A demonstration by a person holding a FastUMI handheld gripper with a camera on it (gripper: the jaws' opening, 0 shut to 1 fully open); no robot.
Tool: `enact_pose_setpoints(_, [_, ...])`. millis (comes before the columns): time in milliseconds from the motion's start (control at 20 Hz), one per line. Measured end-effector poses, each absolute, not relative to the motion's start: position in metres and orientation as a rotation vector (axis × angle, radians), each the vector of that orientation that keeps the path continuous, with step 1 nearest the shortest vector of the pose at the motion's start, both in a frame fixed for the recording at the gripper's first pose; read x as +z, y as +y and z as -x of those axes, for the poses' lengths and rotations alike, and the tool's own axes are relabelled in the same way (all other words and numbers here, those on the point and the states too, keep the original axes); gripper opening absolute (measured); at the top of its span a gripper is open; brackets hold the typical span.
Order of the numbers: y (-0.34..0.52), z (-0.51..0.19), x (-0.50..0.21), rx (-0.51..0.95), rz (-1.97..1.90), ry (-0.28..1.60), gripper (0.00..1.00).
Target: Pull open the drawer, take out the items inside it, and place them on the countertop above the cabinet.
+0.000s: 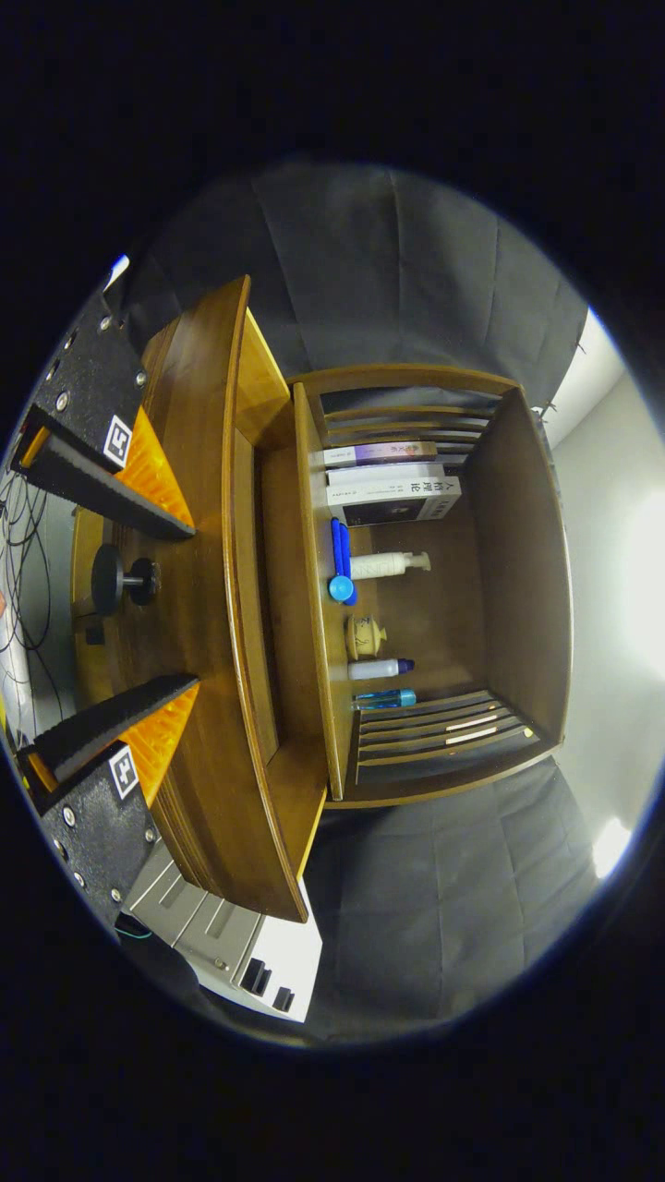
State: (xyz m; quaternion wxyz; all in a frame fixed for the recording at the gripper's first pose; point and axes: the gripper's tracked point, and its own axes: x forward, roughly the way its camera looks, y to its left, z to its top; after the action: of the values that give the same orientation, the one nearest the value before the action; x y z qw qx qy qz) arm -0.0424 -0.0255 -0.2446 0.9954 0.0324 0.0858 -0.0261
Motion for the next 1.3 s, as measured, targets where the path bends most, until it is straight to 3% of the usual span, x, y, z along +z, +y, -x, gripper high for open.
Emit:
enact_pose_setpoints(800, [-0.029, -0.08, -0.247, -0.066, -0.066, 0.098, 0.94])
enact_pose_setpoints(1300, [-0.03, -0.117, -0.248, -0.066, -0.054, 0.09, 0.94])
